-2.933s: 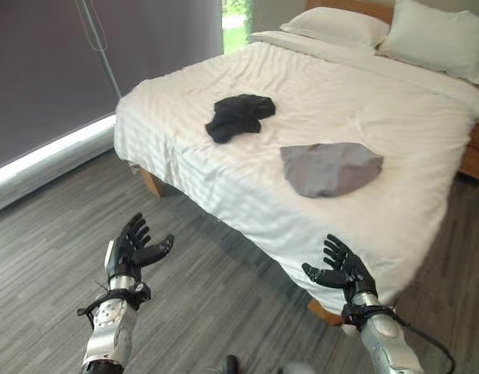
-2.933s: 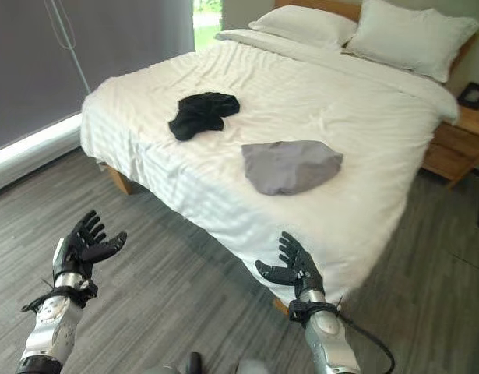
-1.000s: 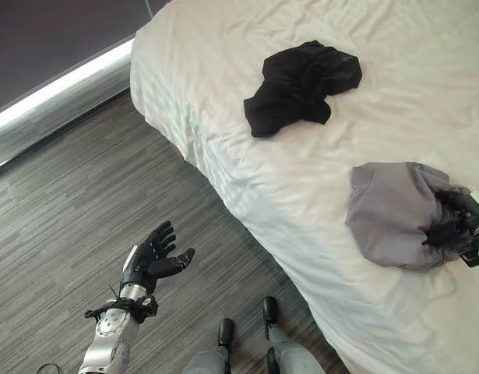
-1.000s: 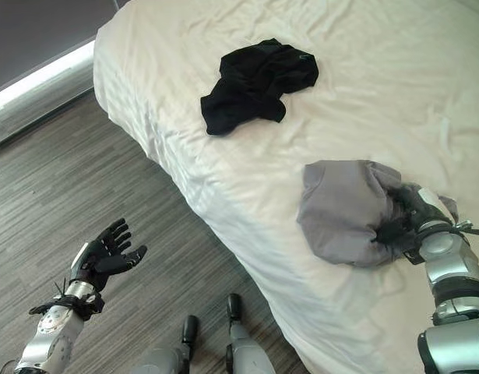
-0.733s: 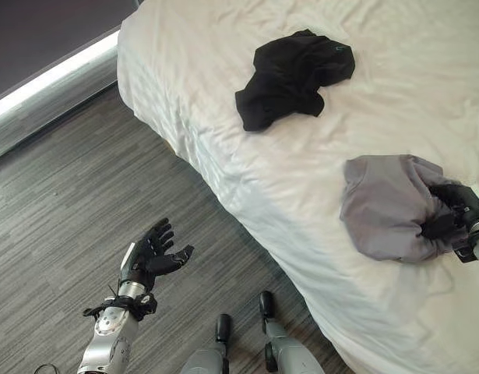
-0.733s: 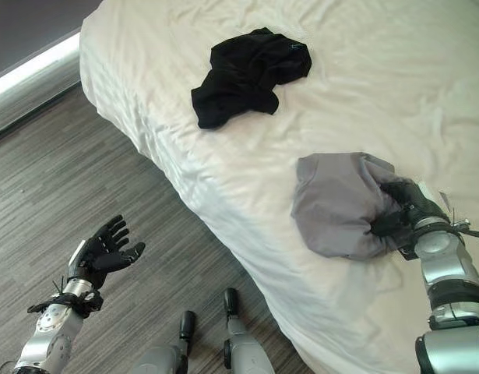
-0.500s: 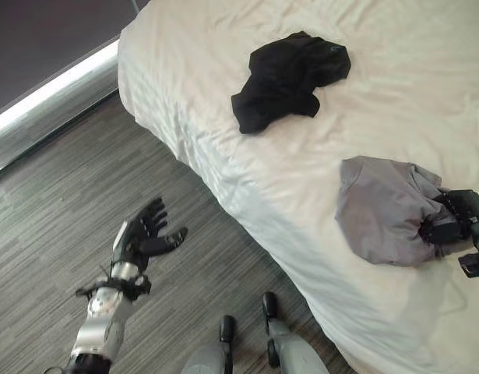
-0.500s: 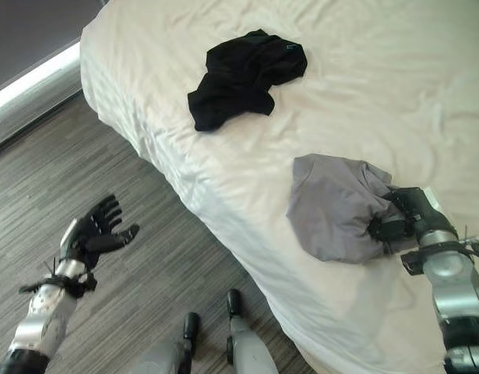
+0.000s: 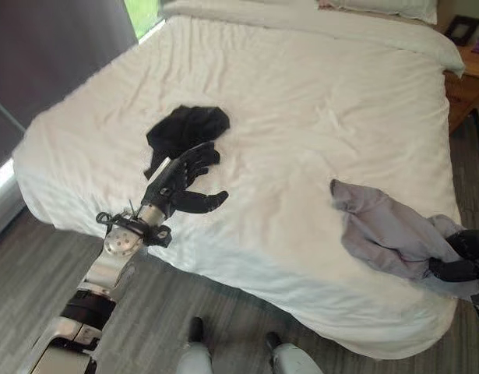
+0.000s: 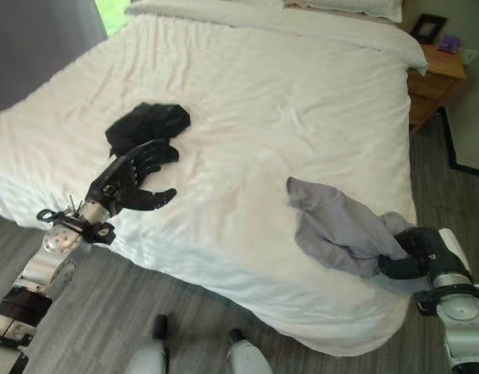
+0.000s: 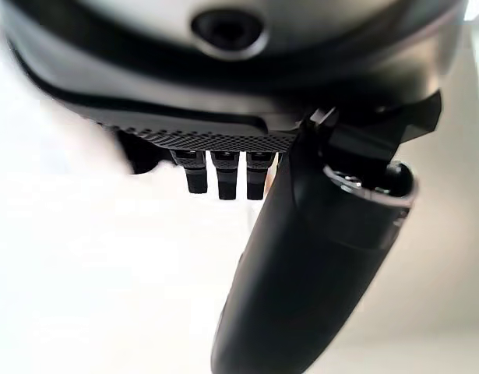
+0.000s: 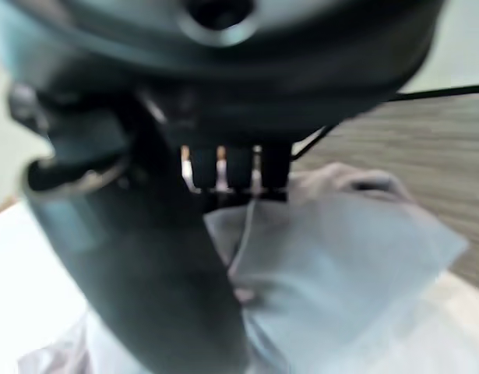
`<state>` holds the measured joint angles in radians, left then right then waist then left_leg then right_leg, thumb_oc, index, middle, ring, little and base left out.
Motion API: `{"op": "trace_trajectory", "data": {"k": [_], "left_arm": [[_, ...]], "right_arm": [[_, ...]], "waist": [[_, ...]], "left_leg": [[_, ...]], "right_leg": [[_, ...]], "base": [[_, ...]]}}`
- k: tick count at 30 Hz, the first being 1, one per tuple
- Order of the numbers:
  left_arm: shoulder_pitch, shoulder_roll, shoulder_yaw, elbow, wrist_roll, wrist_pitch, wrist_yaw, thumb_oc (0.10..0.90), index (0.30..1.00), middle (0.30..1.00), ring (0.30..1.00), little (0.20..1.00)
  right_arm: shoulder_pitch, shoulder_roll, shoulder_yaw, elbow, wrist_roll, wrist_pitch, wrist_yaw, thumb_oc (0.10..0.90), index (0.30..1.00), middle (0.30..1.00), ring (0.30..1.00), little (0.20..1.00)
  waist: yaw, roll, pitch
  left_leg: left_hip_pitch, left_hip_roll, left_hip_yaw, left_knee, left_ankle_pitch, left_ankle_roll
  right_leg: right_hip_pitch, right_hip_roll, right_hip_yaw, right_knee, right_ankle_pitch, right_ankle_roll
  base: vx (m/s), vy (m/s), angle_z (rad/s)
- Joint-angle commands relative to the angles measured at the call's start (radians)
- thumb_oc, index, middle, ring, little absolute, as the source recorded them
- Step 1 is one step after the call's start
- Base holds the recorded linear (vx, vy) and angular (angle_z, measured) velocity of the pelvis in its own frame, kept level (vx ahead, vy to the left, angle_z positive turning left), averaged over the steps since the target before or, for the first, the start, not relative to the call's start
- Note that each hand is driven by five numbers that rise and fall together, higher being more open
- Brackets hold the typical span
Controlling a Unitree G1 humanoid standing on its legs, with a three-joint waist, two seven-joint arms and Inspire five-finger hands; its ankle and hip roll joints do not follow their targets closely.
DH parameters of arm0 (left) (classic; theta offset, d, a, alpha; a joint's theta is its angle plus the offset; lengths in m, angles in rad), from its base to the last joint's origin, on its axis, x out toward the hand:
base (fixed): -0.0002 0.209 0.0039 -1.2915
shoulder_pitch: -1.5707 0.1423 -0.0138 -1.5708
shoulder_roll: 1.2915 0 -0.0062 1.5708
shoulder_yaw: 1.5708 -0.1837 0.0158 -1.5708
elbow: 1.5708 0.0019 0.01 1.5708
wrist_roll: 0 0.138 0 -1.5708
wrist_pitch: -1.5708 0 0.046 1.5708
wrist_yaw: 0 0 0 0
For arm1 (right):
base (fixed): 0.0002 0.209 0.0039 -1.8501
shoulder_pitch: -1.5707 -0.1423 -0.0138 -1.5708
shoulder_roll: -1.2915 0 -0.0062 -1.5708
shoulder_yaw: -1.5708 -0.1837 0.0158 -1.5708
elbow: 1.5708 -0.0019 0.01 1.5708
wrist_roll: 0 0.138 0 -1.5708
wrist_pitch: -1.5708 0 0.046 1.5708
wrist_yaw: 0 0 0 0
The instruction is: Pick up bed clothes into laundry basket.
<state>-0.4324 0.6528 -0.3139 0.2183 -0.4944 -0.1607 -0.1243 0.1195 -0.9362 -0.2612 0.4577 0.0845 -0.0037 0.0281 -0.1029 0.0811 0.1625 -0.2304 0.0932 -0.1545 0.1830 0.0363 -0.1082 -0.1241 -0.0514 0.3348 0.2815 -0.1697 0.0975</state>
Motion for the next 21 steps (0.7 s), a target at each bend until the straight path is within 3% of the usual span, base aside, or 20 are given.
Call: {"op": "trace_trajectory", "data": {"k": [1,3,4,5,7,8,10,11,12,13,14,15,17,21], "left_arm": [[-0.119,0.143,0.035,-0.083,0.070,-0.073,0.020,0.800,0.900,0.900,0.900,0.900],[-0.126,0.159,0.031,-0.082,0.084,-0.069,0.019,0.800,0.900,0.900,0.900,0.900],[-0.120,0.183,0.035,-0.092,0.100,-0.063,0.015,0.800,0.900,0.900,0.900,0.900],[-0.116,0.211,0.058,-0.113,0.114,-0.059,0.009,0.800,0.900,0.900,0.900,0.900],[-0.117,0.244,0.066,-0.115,0.138,-0.057,0.003,0.800,0.900,0.900,0.900,0.900],[-0.132,0.268,0.065,-0.112,0.177,-0.059,0.012,0.800,0.900,0.900,0.900,0.900],[-0.168,0.305,0.056,-0.096,0.235,-0.053,0.028,0.800,0.900,0.900,0.900,0.900],[-0.186,0.330,0.052,-0.078,0.284,-0.045,0.031,0.800,0.900,0.900,0.900,0.900],[-0.271,0.369,0.012,-0.047,0.422,-0.016,0.030,0.800,0.900,0.900,0.900,0.900],[-0.280,0.369,0.004,-0.044,0.423,-0.016,0.031,0.800,0.900,0.900,0.900,0.900],[-0.347,0.354,-0.024,-0.001,0.489,-0.010,0.081,0.800,0.900,0.900,0.900,0.900],[-0.358,0.353,-0.032,0.004,0.491,-0.012,0.083,0.800,0.900,0.900,0.900,0.900],[-0.539,0.311,-0.121,0.146,0.556,0.004,0.150,0.800,0.900,0.900,0.900,0.900],[-0.725,0.243,-0.227,0.288,0.532,0.021,0.209,0.800,0.900,0.900,0.900,0.900]], "right_arm": [[-0.152,-0.003,0.023,-0.039,-0.001,-0.061,-0.026,0.400,0.300,0.300,0.300,0.300],[-0.159,0.004,0.036,-0.035,-0.002,-0.059,-0.024,0.400,0.300,0.300,0.300,0.300],[-0.162,0.007,0.043,-0.036,-0.013,-0.053,-0.024,0.400,0.300,0.300,0.300,0.300],[-0.167,0.015,0.045,-0.041,-0.020,-0.050,-0.021,0.400,0.300,0.300,0.300,0.300],[-0.176,0.018,0.062,-0.038,-0.020,-0.052,-0.008,0.400,0.300,0.300,0.300,0.300],[-0.184,0.013,0.068,-0.028,-0.019,-0.055,-0.008,0.400,0.300,0.300,0.300,0.300],[-0.210,-0.002,0.091,-0.017,-0.020,-0.060,-0.003,0.400,0.300,0.300,0.300,0.300],[-0.218,-0.006,0.099,-0.015,-0.018,-0.063,-0.003,0.400,0.300,0.300,0.300,0.300],[-0.218,-0.011,0.110,-0.008,-0.022,-0.051,0.014,0.400,0.300,0.300,0.300,0.300],[-0.217,-0.009,0.107,-0.008,-0.022,-0.051,0.014,0.400,0.300,0.300,0.300,0.300],[-0.222,-0.007,0.121,-0.005,-0.021,-0.051,0.013,0.400,0.300,0.300,0.300,0.300],[-0.222,-0.005,0.118,-0.004,-0.020,-0.052,0.013,0.400,0.300,0.300,0.300,0.300],[-0.271,-0.019,0.161,-0.028,-0.023,-0.052,0.016,0.400,0.300,0.300,0.300,0.300],[-0.345,-0.010,0.249,-0.045,-0.002,-0.051,0.017,0.400,0.300,0.300,0.300,0.300]], "waist": [[0.060,-0.109,-0.044],[0.063,-0.106,-0.037],[0.070,-0.099,-0.029],[0.078,-0.084,-0.015],[0.066,-0.083,-0.011],[0.062,-0.084,-0.005],[0.058,-0.091,0.011],[0.072,-0.099,0.015],[0.066,-0.108,0.011],[0.068,-0.111,0.012],[0.060,-0.110,0.008],[0.064,-0.112,0.008],[0.059,-0.118,-0.002],[0.046,-0.131,-0.003]], "left_leg": [[0.036,-0.014,0.026,-0.043,-0.020,0.055],[0.046,-0.024,0.036,-0.055,-0.025,0.065],[0.057,-0.031,0.047,-0.062,-0.030,0.078],[0.070,-0.042,0.070,-0.065,-0.039,0.096],[0.103,-0.059,0.075,-0.081,-0.054,0.108],[0.127,-0.064,0.085,-0.094,-0.064,0.115],[0.146,-0.079,0.098,-0.110,-0.069,0.120],[0.151,-0.086,0.111,-0.111,-0.075,0.116],[0.166,-0.094,0.114,-0.119,-0.081,0.112],[0.164,-0.095,0.114,-0.121,-0.075,0.112],[0.167,-0.093,0.109,-0.141,-0.075,0.114],[0.164,-0.093,0.110,-0.144,-0.068,0.114],[0.149,-0.092,0.127,-0.176,-0.045,0.114],[0.135,-0.089,0.132,-0.189,-0.034,0.115]], "right_leg": [[0.088,-0.153,-0.051,-0.079,0.188,0.064],[0.062,-0.153,-0.066,-0.040,0.222,0.059],[0.033,-0.171,-0.114,0.016,0.255,0.047],[-0.001,-0.195,-0.215,0.096,0.273,0.030],[-0.019,-0.153,-0.245,0.093,0.233,0.031],[-0.059,-0.107,-0.277,0.076,0.188,0.032],[-0.114,-0.051,-0.333,0.009,0.177,0.032],[-0.100,-0.082,-0.399,-0.038,0.177,0.035],[-0.014,-0.095,-0.430,-0.139,0.174,0.037],[-0.014,-0.096,-0.431,-0.145,0.182,0.037],[-0.008,-0.070,-0.385,-0.154,0.172,0.036],[-0.011,-0.070,-0.384,-0.157,0.178,0.035],[-0.014,-0.071,-0.391,-0.175,0.189,0.041],[-0.020,-0.068,-0.387,-0.195,0.195,0.044]], "base": [[0.13,0.496,-0.28],[0.03,0.186,-0.39],[0.07,0.390,-0.38],[0.11,0.483,-0.26],[0.13,0.342,-0.24],[0.12,0.227,-0.25],[0.09,0.164,-0.23],[0.14,0.095,-0.08],[0.10,0.048,0.10],[0.10,0.032,-0.04],[0.00,0.012,0.07],[-0.01,0.029,0.14],[-0.04,0.025,0.35],[-0.03,-0.003,-0.16]]}}
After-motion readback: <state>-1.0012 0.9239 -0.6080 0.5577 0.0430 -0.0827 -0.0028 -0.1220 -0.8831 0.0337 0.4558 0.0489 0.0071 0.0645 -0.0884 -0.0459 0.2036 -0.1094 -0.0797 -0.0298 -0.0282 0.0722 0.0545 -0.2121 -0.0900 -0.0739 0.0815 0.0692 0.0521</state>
